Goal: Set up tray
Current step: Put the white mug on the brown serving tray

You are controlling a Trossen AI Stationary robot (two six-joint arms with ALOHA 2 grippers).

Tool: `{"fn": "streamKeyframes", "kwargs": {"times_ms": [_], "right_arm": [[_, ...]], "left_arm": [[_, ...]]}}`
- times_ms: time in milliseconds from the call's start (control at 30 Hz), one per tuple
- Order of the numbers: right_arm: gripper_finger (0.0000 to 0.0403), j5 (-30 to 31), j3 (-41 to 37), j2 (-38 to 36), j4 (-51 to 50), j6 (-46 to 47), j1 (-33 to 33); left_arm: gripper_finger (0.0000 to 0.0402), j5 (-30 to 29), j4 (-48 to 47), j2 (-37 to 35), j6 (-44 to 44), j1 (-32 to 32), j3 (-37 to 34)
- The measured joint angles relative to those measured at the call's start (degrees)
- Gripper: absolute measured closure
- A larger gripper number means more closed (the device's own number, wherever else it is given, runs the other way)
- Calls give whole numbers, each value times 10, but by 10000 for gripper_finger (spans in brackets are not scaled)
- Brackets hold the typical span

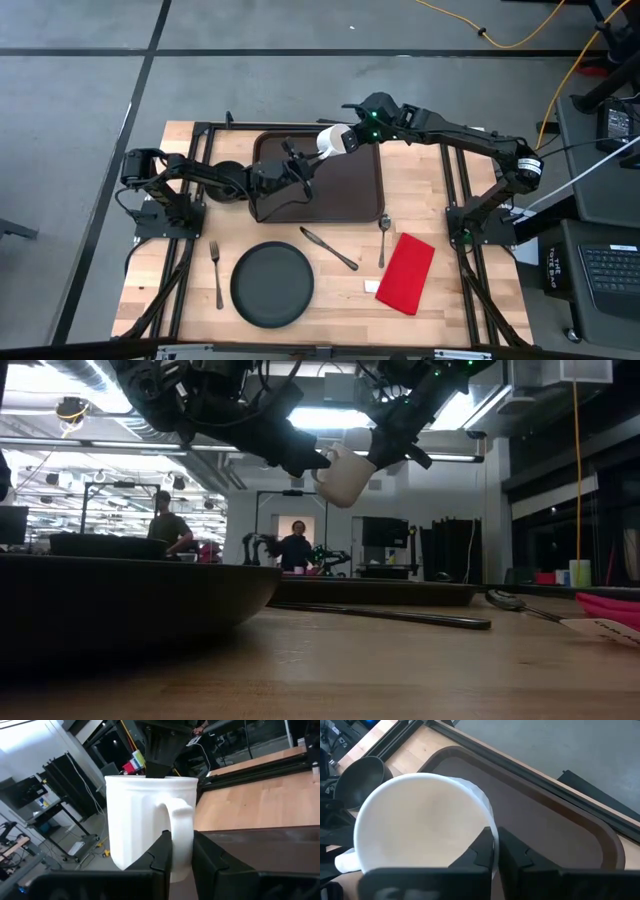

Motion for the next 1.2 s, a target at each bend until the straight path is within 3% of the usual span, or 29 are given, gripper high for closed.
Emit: {"fn": "streamKeyframes", "kwargs": {"times_ms": [267,533,733,900,1200], "right_arm": [[331,-8,0,0,-1,-25,1],[326,-8,1,0,8,-55,-4],[325,-7,20,0,8,-68,-10],[325,-7,40,-1,5,-93,-10],[325,-5,45,-8,-27,-130,-9]], "left_arm": [[363,-12,-9,0,6,1,0],[369,-26,-17,0,16,-6,0],[396,-24,-17,0,22,-18,0],[389,-24,-17,0,26,-28,0],[393,83,-101,-30,8,-43,0]]}}
